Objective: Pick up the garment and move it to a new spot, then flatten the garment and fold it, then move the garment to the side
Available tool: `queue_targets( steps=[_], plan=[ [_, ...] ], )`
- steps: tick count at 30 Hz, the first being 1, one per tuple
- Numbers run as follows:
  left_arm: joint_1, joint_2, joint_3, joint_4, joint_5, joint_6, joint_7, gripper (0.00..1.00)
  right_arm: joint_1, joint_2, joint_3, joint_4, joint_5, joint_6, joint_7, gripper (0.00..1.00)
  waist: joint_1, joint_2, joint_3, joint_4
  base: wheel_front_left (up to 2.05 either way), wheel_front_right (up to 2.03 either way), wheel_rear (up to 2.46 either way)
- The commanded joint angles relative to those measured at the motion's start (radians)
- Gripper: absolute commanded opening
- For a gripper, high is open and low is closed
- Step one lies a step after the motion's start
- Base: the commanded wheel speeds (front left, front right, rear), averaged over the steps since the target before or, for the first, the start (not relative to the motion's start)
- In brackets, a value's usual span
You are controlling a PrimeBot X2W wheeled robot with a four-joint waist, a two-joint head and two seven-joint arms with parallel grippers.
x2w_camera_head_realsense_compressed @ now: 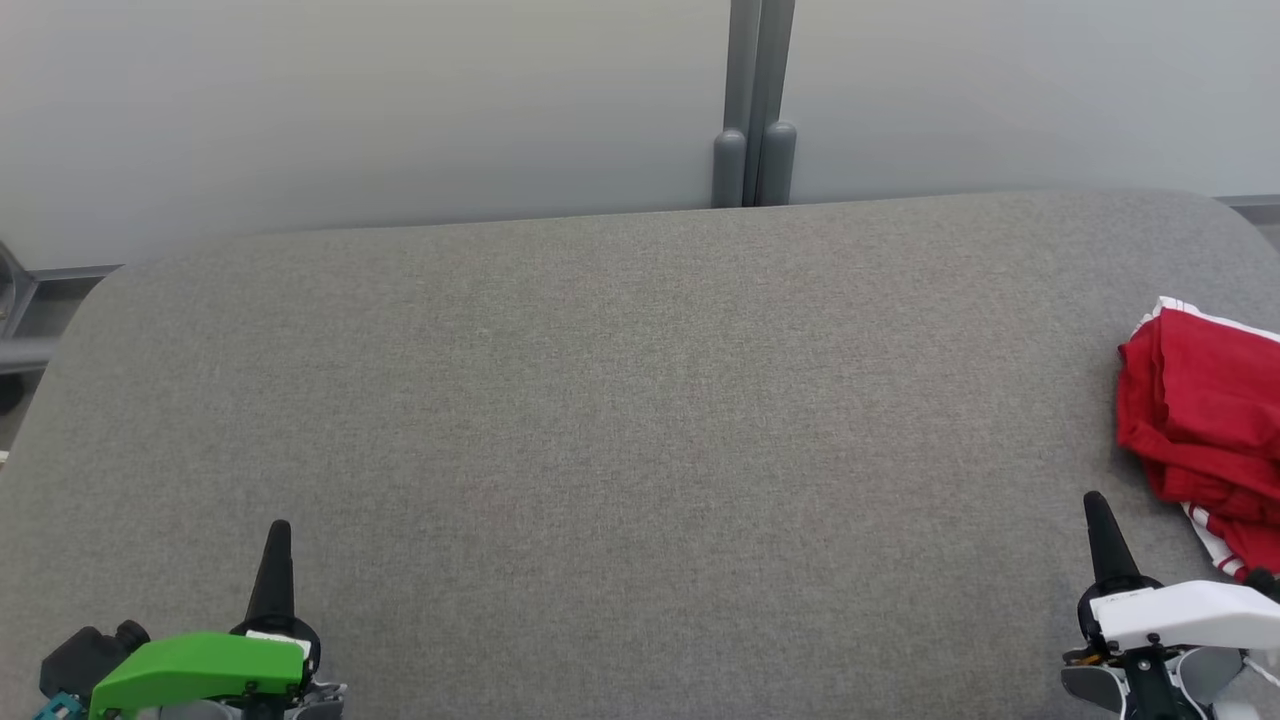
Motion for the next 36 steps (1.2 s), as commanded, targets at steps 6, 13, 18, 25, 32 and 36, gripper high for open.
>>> queue_targets(
  steps=[6,13,18,25,32,36],
  plan=[
    [-0.036,-0.002,0.013,-0.014,-0.066,-0.005,0.018,0.00,-0.030,-0.009,0.007,-0.014,0.088,0.001,0.019,0.00,-0.0001,0.0000,0.002,-0.002,0.00,0.00,0.00],
    [-0.049,-0.008,0.019,-0.017,-0.120,-0.006,0.034,0.00,-0.041,-0.010,0.015,-0.016,0.163,0.001,0.037,0.00,-0.0001,0.0000,0.004,-0.004,0.00,0.00,0.00],
    [-0.054,-0.012,0.024,-0.020,-0.157,-0.007,0.045,0.00,-0.046,-0.011,0.019,-0.017,0.215,0.001,0.048,0.00,-0.0001,0.0000,0.006,-0.005,0.00,0.00,0.00],
    [-0.065,-0.016,0.030,-0.023,-0.208,-0.008,0.061,0.00,-0.054,-0.012,0.025,-0.019,0.283,0.001,0.065,0.00,-0.0001,0.0000,0.008,-0.007,0.00,0.00,0.00],
    [-0.073,-0.019,0.036,-0.025,-0.253,-0.009,0.073,0.00,-0.062,-0.013,0.031,-0.020,0.348,0.001,0.079,0.00,-0.0001,0.0000,0.010,-0.009,0.00,0.00,0.00],
    [-0.079,-0.021,0.039,-0.026,-0.278,-0.009,0.082,0.00,-0.065,-0.013,0.035,-0.021,0.385,0.001,0.087,0.00,-0.0001,0.0000,0.011,-0.010,0.00,0.00,0.00]
  ],
)
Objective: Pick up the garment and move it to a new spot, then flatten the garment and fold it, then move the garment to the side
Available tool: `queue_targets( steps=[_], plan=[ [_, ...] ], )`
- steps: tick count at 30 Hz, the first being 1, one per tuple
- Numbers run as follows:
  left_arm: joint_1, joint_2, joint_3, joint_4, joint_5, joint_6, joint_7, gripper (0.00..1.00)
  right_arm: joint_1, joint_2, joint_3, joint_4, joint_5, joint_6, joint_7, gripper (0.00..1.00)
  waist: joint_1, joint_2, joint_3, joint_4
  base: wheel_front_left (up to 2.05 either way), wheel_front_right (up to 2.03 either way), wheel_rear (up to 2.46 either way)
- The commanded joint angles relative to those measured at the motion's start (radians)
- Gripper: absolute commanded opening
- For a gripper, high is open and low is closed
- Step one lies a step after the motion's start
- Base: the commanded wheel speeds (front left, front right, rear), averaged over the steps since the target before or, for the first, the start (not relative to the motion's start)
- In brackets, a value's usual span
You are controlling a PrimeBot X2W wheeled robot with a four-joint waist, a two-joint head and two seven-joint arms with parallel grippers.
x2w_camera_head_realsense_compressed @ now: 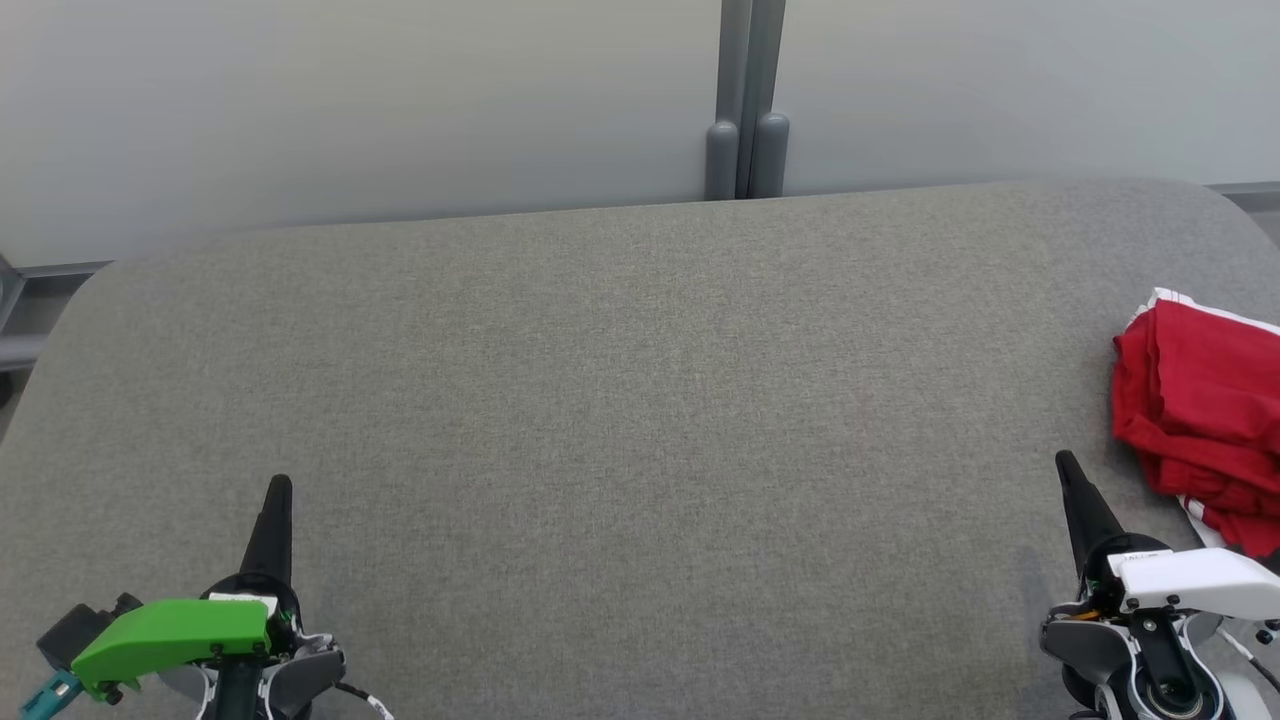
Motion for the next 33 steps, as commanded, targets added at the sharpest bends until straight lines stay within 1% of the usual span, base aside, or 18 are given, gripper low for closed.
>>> queue_targets(
  steps=[1,22,33],
  plan=[
    [-0.023,0.001,0.007,-0.006,-0.020,-0.008,0.006,0.00,-0.015,-0.007,0.003,-0.007,0.029,0.001,0.007,0.00,-0.0001,0.0000,0.001,0.000,0.00,0.00,0.00],
    [-0.046,-0.011,0.021,-0.013,-0.141,-0.009,0.044,0.00,-0.033,-0.009,0.018,-0.011,0.197,0.001,0.046,0.00,-0.0001,0.0000,0.007,-0.006,0.00,0.00,0.00],
    [-0.043,-0.011,0.020,-0.012,-0.137,-0.009,0.043,0.00,-0.032,-0.009,0.018,-0.011,0.192,0.001,0.045,0.00,-0.0001,0.0000,0.007,-0.007,0.00,0.00,0.00]
  ],
)
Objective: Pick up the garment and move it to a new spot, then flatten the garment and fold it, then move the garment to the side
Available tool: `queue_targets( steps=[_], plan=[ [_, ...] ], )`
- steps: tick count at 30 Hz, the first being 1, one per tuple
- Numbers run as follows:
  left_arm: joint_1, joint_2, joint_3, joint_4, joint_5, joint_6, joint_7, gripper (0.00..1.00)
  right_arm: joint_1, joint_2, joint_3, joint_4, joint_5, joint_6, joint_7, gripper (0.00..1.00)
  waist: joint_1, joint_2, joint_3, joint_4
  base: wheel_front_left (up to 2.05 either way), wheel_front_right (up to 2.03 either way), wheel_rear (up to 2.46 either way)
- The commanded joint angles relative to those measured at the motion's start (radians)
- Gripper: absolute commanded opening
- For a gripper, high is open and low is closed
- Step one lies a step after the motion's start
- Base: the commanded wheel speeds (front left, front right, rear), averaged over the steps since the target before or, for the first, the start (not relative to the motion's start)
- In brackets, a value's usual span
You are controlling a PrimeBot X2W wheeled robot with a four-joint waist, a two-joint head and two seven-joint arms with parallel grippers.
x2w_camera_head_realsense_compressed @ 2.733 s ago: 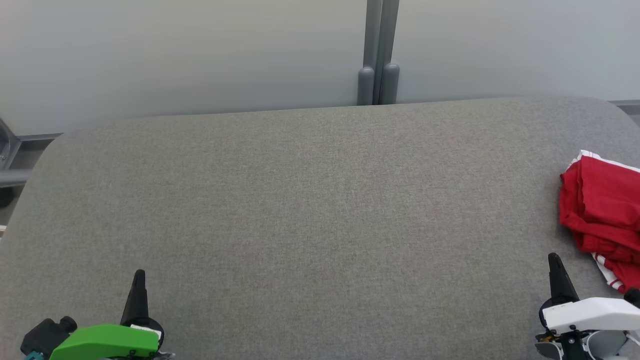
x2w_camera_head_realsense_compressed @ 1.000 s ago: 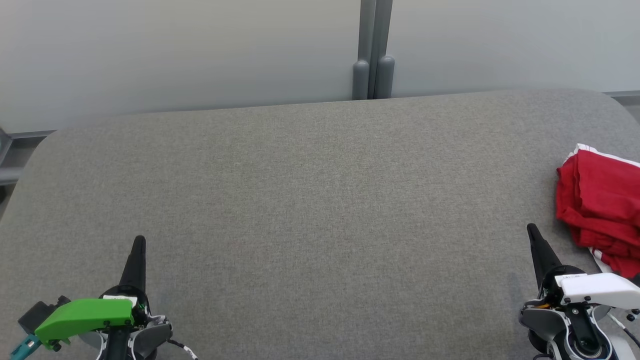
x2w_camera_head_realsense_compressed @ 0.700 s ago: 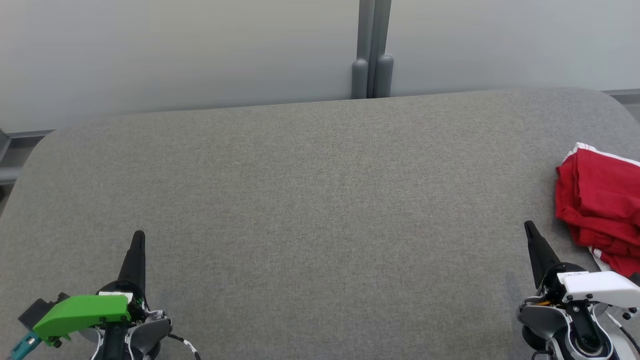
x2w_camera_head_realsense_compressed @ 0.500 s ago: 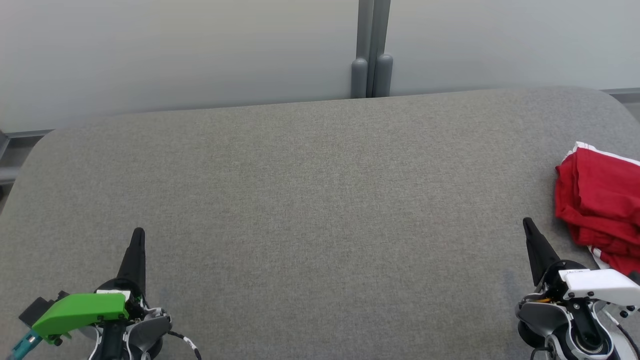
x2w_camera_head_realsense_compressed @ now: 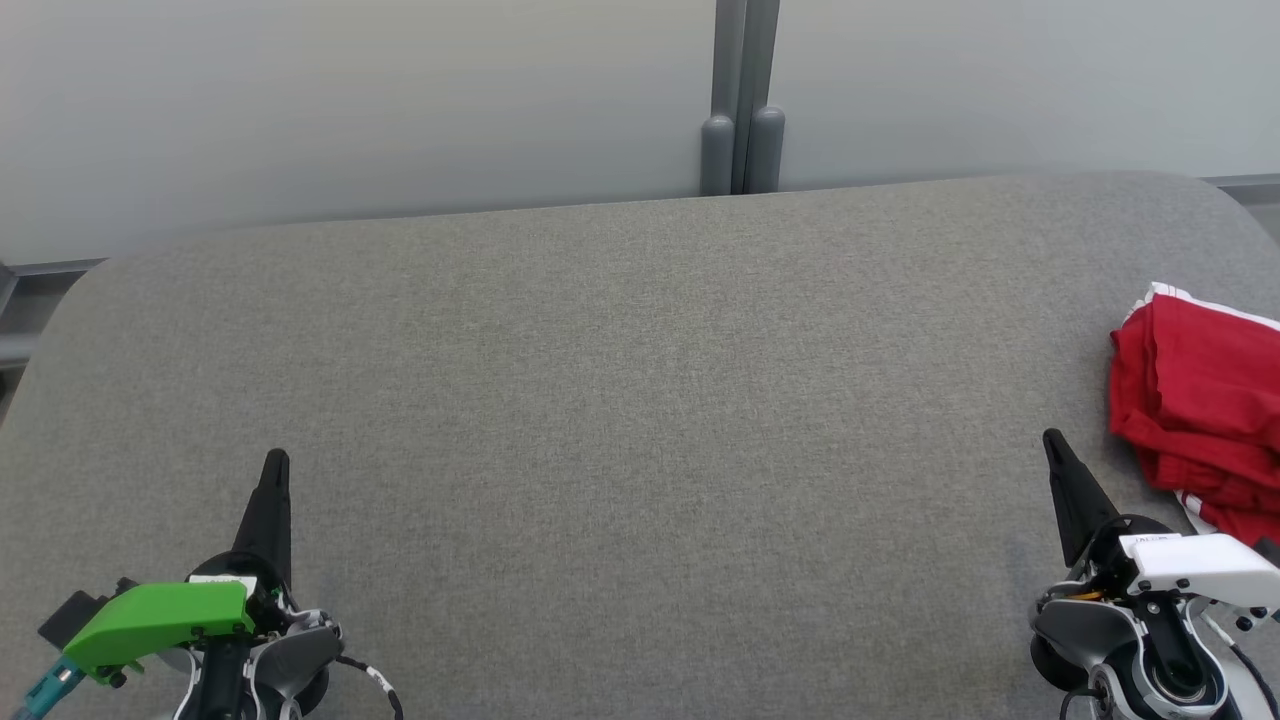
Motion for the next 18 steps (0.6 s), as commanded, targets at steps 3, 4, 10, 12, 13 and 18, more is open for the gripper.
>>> queue_targets(
  steps=[3,4,10,12,13,18],
  plan=[
    [-0.014,0.000,0.002,-0.001,-0.001,-0.006,0.004,0.00,-0.005,-0.005,0.001,-0.004,0.005,0.001,0.003,0.00,-0.0001,0.0000,0.000,0.000,0.00,0.00,0.00],
    [-0.014,0.000,0.002,-0.001,-0.001,-0.006,0.004,0.00,-0.005,-0.005,0.001,-0.004,0.005,0.001,0.003,0.00,-0.0001,0.0000,0.000,0.000,0.00,0.00,0.00],
    [-0.014,0.000,0.002,-0.001,-0.001,-0.006,0.004,0.00,-0.005,-0.005,0.001,-0.004,0.005,0.001,0.003,0.00,-0.0001,0.0000,0.000,0.000,0.00,0.00,0.00],
    [-0.014,0.000,0.002,-0.001,-0.001,-0.006,0.004,0.00,-0.005,-0.005,0.001,-0.004,0.005,0.001,0.003,0.00,-0.0001,0.0000,0.000,0.000,0.00,0.00,0.00],
    [-0.014,0.000,0.002,-0.001,-0.001,-0.006,0.004,0.00,-0.005,-0.005,0.001,-0.004,0.005,0.001,0.003,0.00,-0.0001,0.0000,0.000,0.000,0.00,0.00,0.00],
    [-0.014,0.000,0.002,-0.001,-0.001,-0.006,0.004,0.00,-0.005,-0.005,0.001,-0.004,0.005,0.001,0.003,0.00,-0.0001,0.0000,0.000,0.000,0.00,0.00,0.00]
  ],
)
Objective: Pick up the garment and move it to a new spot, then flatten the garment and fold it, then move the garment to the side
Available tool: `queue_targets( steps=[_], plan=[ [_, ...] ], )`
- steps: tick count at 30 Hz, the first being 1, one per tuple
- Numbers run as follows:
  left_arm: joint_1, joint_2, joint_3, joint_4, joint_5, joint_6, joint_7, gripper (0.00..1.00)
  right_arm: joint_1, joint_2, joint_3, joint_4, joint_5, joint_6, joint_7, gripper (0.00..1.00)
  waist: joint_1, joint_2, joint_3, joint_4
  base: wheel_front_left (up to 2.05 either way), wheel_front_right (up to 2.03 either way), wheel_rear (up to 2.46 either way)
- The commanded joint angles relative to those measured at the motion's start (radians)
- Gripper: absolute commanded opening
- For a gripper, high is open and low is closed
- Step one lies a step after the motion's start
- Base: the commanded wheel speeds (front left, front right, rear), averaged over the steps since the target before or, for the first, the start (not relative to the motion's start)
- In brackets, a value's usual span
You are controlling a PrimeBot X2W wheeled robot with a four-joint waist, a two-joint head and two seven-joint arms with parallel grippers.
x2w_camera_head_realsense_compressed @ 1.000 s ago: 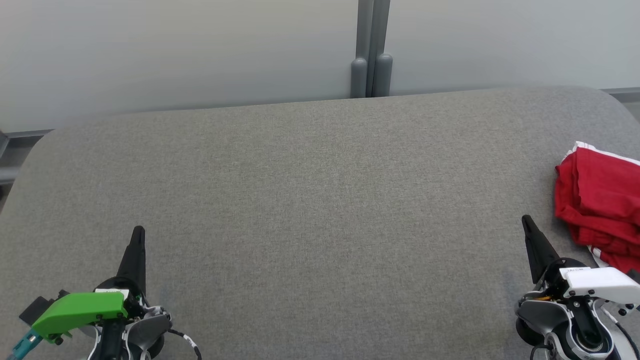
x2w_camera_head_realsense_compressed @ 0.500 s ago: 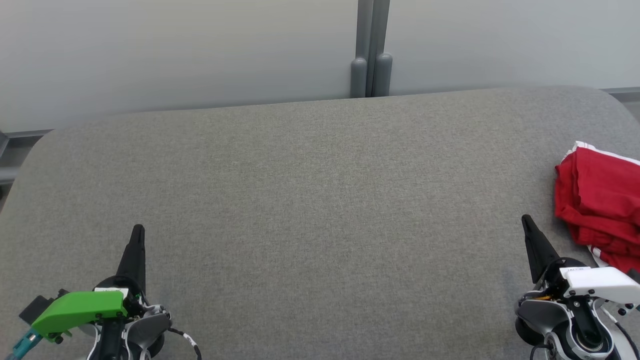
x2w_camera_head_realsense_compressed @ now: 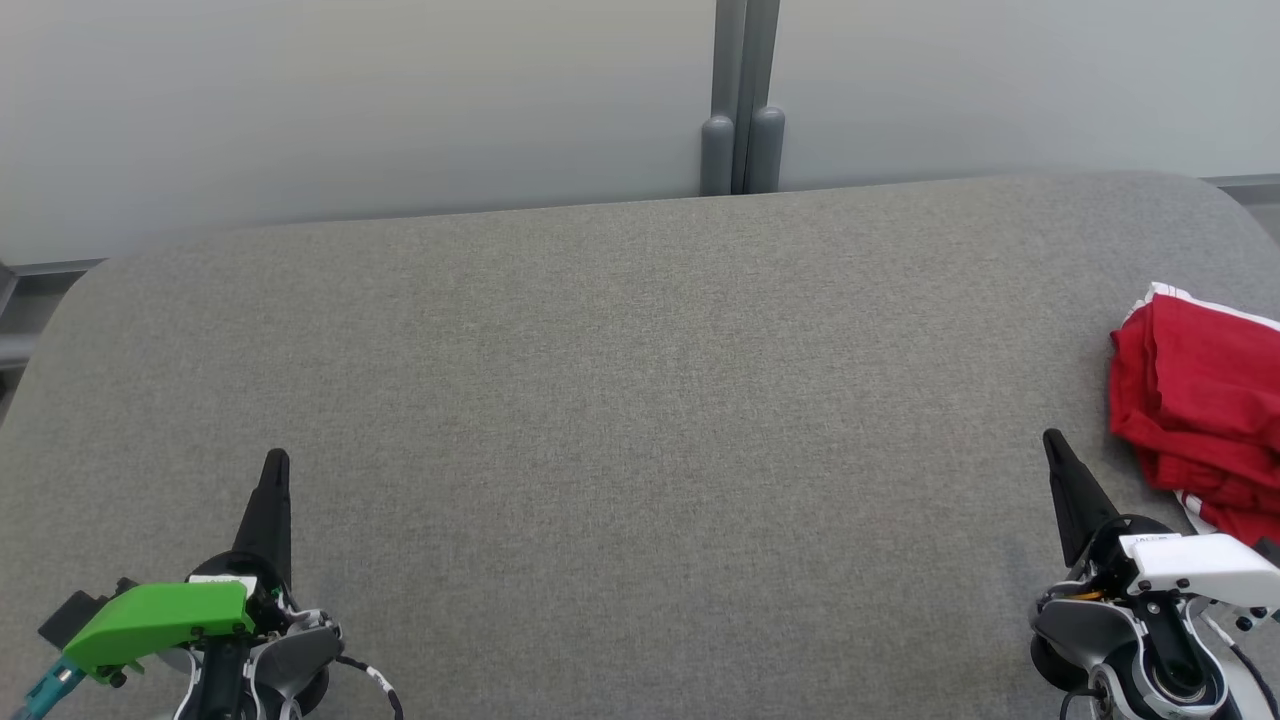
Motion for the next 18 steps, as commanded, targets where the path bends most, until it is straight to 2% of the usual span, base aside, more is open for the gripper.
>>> queue_targets(
  steps=[1,18],
  plan=[
    [-0.014,0.000,0.002,-0.001,-0.001,-0.006,0.004,0.00,-0.005,-0.005,0.001,-0.004,0.005,0.001,0.003,0.00,0.0000,-0.0001,0.000,0.000,0.00,0.00,0.00],
    [-0.014,0.000,0.002,-0.001,-0.001,-0.006,0.004,0.00,-0.005,-0.005,0.001,-0.004,0.005,0.001,0.003,0.00,0.0000,-0.0001,0.000,0.000,0.00,0.00,0.00]
  ],
)
